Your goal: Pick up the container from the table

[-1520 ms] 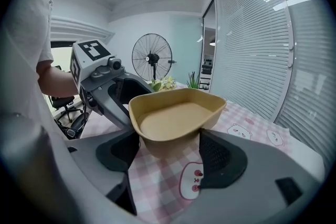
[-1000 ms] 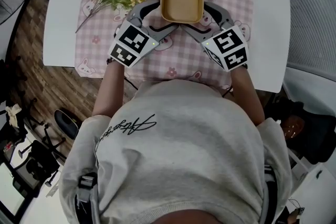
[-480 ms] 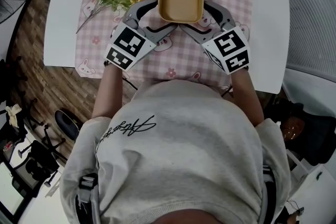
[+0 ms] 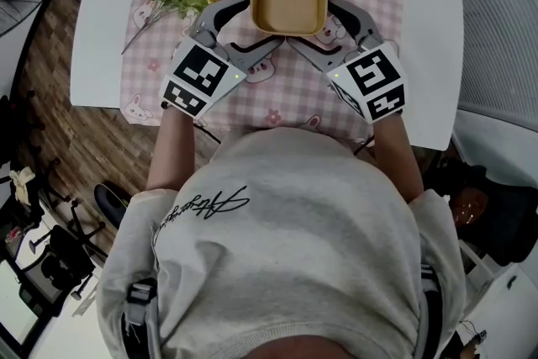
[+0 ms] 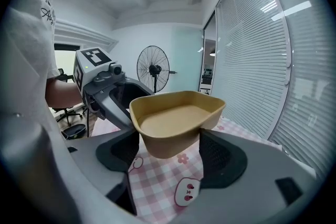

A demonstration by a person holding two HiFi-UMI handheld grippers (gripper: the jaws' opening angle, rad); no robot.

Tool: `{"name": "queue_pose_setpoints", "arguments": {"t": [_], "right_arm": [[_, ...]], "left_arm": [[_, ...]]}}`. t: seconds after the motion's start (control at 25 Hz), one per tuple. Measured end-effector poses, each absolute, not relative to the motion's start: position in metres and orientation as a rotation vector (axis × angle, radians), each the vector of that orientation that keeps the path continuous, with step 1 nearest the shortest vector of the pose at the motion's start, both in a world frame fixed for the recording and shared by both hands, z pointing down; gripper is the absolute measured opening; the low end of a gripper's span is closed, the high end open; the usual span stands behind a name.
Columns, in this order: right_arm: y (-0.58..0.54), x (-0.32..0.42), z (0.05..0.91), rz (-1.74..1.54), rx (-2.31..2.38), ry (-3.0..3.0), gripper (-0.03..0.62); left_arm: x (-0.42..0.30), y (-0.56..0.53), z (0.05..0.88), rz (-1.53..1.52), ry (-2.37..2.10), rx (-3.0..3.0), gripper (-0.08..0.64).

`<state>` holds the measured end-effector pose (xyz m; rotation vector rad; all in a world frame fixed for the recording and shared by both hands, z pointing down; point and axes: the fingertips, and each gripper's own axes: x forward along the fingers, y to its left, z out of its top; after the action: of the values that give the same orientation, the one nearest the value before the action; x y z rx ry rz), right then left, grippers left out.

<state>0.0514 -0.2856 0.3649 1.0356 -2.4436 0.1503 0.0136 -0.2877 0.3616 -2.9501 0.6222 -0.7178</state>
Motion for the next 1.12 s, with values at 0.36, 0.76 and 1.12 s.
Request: {"name": "queue_pose_setpoints", "arguments": {"t": [0.36,0.76,1.12], "right_arm": [[-0.284,0.052,0.348,0.13,1.036,-2.465,0.356],[-0.282,0.053,0.331,0.099,1.045,-2.482,0.356],[-0.282,0.054,0.313,0.071,1.056,-2.506,0.354]], "left_arm": [[0.014,-0.286,0.345,-0.701,0.628,-2.938,0.314],[0.015,-0.284,0.328,-0.696,0.631,-2.902,0.313],[0.016,-0.284,0.311,-0.659,0.631,-2.897,0.313]]}}
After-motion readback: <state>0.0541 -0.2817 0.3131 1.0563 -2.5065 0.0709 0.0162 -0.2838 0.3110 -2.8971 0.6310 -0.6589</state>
